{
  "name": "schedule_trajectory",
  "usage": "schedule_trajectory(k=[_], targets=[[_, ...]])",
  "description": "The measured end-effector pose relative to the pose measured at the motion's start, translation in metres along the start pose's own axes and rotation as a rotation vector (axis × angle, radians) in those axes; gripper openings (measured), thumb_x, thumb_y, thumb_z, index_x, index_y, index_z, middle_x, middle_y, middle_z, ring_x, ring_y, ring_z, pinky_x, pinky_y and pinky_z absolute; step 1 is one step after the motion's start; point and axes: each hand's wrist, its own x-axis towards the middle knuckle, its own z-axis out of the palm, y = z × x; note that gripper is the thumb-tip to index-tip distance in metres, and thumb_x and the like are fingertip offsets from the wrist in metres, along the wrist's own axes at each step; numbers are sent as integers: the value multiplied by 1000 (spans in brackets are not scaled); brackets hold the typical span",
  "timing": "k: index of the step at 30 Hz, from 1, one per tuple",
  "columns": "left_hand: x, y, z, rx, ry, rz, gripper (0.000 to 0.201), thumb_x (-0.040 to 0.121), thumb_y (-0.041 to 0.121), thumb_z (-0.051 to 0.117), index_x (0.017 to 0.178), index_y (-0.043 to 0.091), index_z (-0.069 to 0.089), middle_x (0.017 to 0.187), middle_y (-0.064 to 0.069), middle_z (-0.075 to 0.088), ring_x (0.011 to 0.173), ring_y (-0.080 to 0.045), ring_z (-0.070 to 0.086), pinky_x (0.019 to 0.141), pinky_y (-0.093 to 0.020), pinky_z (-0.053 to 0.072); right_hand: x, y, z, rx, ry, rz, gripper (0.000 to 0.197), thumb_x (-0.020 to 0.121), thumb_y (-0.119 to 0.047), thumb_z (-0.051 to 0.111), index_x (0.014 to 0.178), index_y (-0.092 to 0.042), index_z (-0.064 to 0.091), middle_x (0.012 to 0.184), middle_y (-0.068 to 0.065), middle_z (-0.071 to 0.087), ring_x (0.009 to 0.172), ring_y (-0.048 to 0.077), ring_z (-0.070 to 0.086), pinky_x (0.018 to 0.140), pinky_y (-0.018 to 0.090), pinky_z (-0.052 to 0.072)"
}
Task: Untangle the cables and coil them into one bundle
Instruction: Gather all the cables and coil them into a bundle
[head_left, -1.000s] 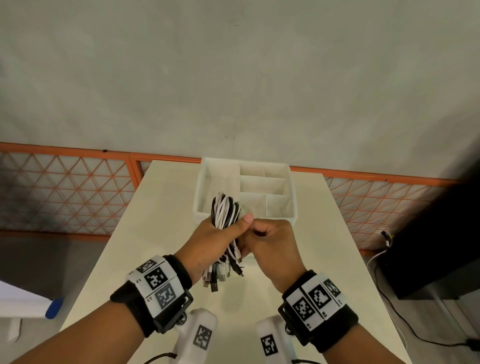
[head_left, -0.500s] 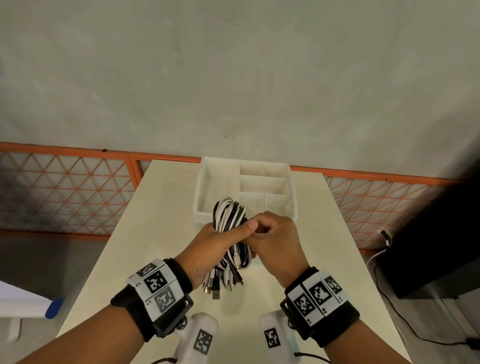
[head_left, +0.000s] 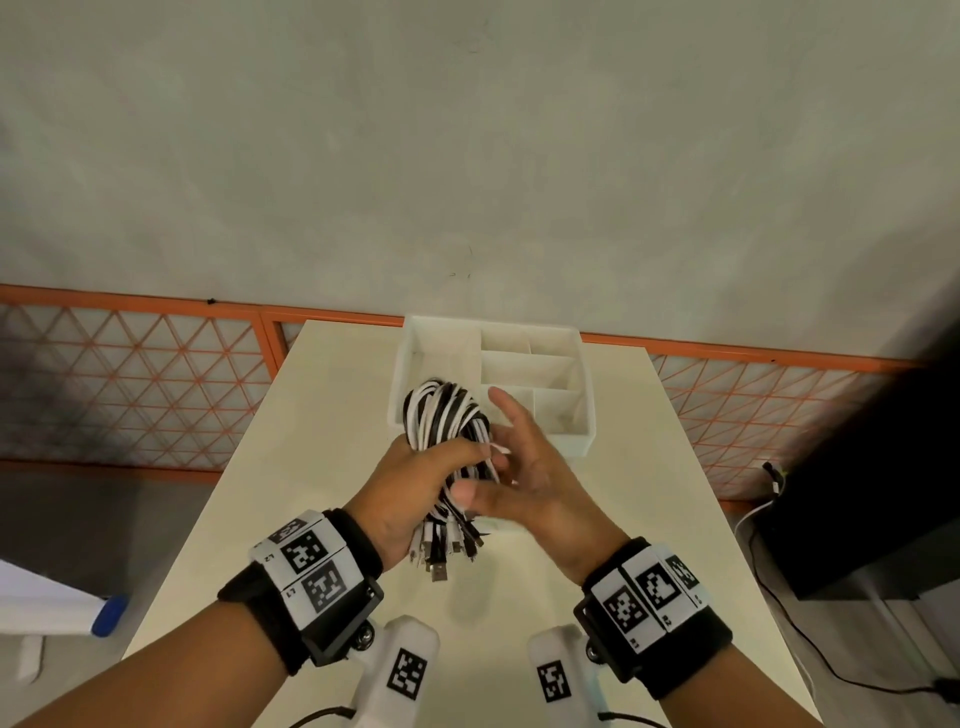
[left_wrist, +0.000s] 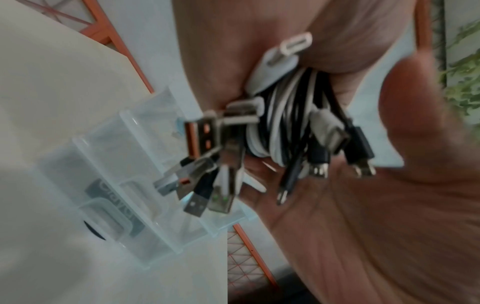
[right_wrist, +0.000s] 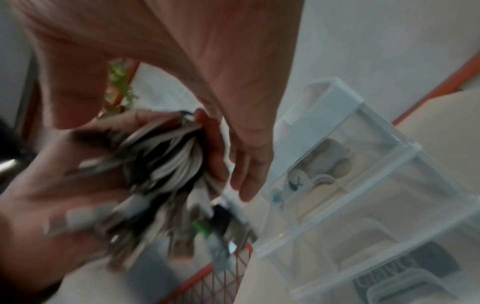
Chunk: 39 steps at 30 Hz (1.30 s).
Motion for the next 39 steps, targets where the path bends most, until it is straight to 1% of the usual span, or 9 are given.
schedule_trajectory(k=[3,6,9,15,18,24,27,31,39], targets=[[-2,2,7,-4,-38,2,20,87,2,63,105,-4,70,92,-23,69,86,-32,68,78,-42,55,0,-3,10,-48,-85,-84,107,70,2,87,153,-24,25,136,-2,60,127,13,59,104,38,52],[-4,4,10,-24,-84,-37,16,87,2,63,100,2,72,84,-17,72,77,-25,71,63,-34,59,3,-1,14,-107,31,-109,101,66,9,83,146,-28,33,127,-2,64,119,13,64,97,40,57],[-3,5,9,6,-110,-52,17,87,0,62,100,2,72,85,-17,71,76,-24,70,61,-32,57,5,3,18,-156,155,-148,88,65,5,81,137,-29,44,117,-4,68,112,12,67,92,42,59],[-3,6,3,135,-45,-36,25,77,4,75,100,12,75,99,-16,77,96,-30,73,86,-43,58,3,4,14,-287,198,-104,87,61,-1,83,133,-32,48,104,-9,72,95,6,71,81,35,63],[-2,3,0,138,39,-65,27,76,1,76,99,14,75,94,-13,78,94,-29,74,80,-42,61,2,7,11,-425,187,-95,87,61,-14,85,135,-35,44,104,-13,72,90,4,72,75,29,63],[2,-7,-1,241,189,-10,29,70,7,68,97,19,73,90,-7,77,88,-27,74,79,-51,61,6,16,19,-624,160,-120,92,65,-25,80,140,-38,29,101,-13,71,82,13,71,68,38,63],[2,-11,1,355,280,32,28,72,15,67,98,25,69,90,1,76,86,-18,72,78,-42,62,9,19,22,-648,162,-104,97,61,-37,85,139,-35,28,105,-14,70,85,14,71,68,37,62],[1,-10,4,511,348,100,19,77,17,66,94,25,66,85,5,72,78,-9,67,62,-22,52,11,26,23,-717,214,-92,85,63,-31,74,136,-35,31,92,-10,68,76,13,66,67,40,60],[2,-7,-5,602,169,-26,26,76,14,66,101,17,62,90,-2,71,68,-15,73,52,-26,58,7,23,12,-794,96,-12,86,59,-31,79,132,-40,34,84,-12,65,76,13,66,69,41,60]])
